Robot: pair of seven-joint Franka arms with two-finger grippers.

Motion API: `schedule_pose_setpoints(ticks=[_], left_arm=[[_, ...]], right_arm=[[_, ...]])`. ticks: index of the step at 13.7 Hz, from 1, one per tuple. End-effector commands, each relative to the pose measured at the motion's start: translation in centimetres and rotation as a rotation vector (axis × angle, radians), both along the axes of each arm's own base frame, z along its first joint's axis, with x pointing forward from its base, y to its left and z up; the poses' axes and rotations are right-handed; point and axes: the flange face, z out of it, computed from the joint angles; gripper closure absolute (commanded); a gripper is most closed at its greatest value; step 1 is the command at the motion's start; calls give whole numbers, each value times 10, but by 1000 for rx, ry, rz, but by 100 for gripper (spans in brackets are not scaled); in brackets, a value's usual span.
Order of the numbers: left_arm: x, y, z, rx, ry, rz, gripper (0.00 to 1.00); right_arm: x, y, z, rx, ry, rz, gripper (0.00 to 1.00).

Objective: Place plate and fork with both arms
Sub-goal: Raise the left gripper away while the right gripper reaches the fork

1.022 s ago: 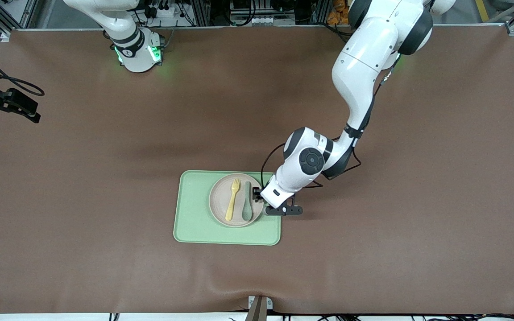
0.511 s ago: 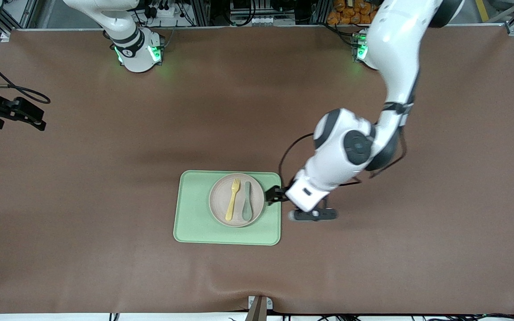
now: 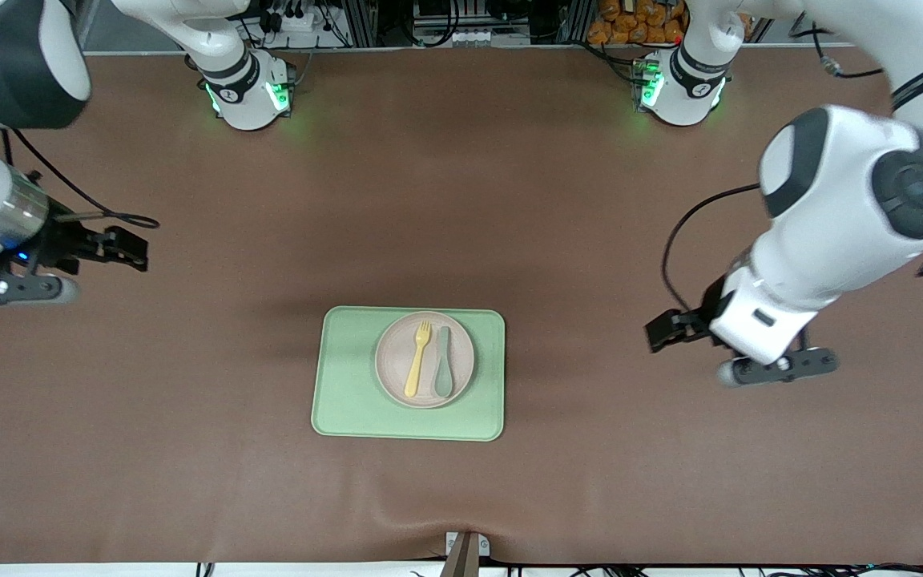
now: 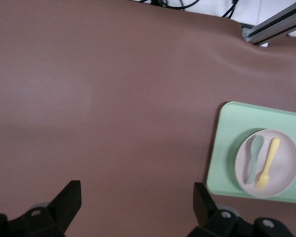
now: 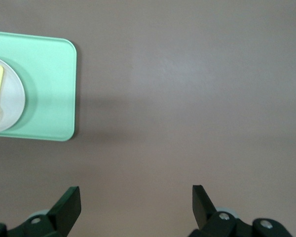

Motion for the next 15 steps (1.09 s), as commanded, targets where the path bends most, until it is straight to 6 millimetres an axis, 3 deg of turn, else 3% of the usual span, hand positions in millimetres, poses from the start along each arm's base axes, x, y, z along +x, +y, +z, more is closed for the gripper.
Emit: schedule_pose_setpoints(ticks=[1,3,5,7,8,9,12,15], left_arm=[[-29,46,42,36,42,-34,0],[-52,82,74,84,66,-53,0],[-76,109,105,101,81,-65,0],[-100,131,121,110,110,-101,0],[-111,141,128,123,112,-133,0],[-115,148,131,136,109,-159,0],[-127,155,137,155,135,-243,0],[-134,152,137,152,153,-252,0]], right_arm=[[20,23,-17,56,-12,11,0],[35,49,-38,66,-14,3,0],[53,95,-57,71,-52,-68,0],[73,128,-80,81,-60,-72,0],[77,155,-95,74,-60,-43,0],[77,186,-108,53,-72,-23,0],[82,243,-158,75,-155,-127,0],[75,277,-211,69,-137,-104,10]])
